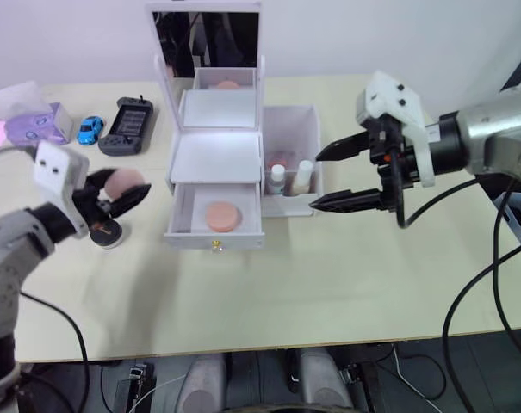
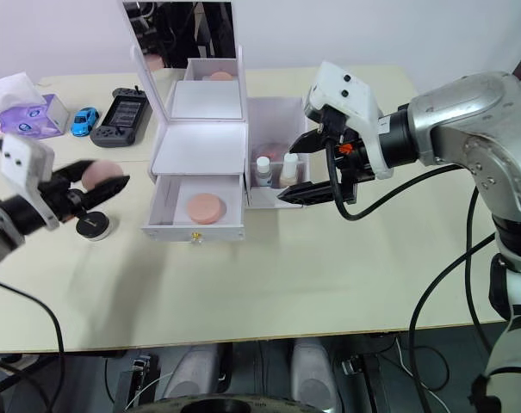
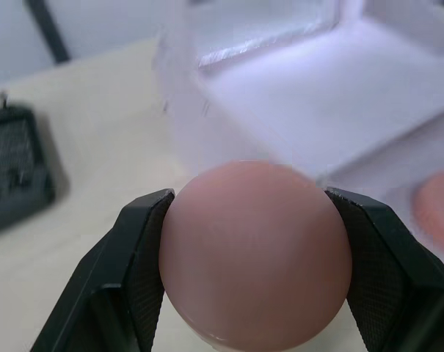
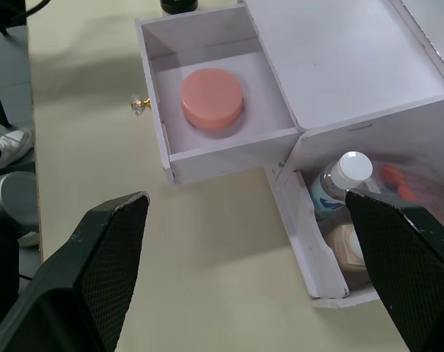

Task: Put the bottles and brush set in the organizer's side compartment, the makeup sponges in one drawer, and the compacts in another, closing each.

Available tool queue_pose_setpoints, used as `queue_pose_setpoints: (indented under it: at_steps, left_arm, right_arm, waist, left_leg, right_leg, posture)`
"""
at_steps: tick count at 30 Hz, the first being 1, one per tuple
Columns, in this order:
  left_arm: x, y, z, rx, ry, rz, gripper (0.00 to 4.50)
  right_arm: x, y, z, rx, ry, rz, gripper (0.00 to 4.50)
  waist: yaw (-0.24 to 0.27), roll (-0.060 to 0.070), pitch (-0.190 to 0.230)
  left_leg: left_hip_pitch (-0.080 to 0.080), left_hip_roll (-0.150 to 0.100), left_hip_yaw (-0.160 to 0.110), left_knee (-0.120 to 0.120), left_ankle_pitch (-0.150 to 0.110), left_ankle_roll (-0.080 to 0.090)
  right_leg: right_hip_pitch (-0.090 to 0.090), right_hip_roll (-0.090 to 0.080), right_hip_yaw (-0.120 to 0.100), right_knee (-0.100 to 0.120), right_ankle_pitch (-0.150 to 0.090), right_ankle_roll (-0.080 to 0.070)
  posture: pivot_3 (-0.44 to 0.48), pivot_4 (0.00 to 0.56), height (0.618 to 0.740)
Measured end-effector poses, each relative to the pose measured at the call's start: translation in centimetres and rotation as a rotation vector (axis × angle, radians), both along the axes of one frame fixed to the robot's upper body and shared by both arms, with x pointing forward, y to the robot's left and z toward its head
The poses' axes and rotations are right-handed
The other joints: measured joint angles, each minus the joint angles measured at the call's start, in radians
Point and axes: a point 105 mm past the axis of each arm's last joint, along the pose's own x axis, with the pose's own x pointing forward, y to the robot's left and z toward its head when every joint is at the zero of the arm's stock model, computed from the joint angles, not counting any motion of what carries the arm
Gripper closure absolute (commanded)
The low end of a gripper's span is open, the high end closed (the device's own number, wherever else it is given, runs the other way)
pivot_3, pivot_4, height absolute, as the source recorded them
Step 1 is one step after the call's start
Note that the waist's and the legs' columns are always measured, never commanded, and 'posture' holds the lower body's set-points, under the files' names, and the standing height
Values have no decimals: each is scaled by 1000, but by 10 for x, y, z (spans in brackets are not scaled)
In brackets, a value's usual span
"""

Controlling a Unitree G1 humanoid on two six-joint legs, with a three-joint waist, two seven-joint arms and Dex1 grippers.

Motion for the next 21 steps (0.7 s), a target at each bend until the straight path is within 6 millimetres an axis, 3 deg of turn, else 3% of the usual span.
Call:
queue_pose_setpoints:
  at_steps: [8, 21]
  left_arm:
    - [-8, -55, 21, 117, 71, -392, 1811]
    - [7, -105, 4, 132, 150, -637, 1811]
  right_arm:
    - [-5, -3, -7, 7, 22, -27, 0]
    - [-13, -12, -8, 29, 0, -129, 0]
  waist:
    - [0, 0, 0]
    - [1, 0, 0]
  left_leg:
    - [0, 0, 0, 0, 0, 0]
    - [0, 0, 0, 0, 0, 0]
  right_leg:
    - [0, 0, 0, 0, 0, 0]
    - [0, 0, 0, 0, 0, 1]
  posture:
    - [0, 150, 740]
    - [0, 150, 740]
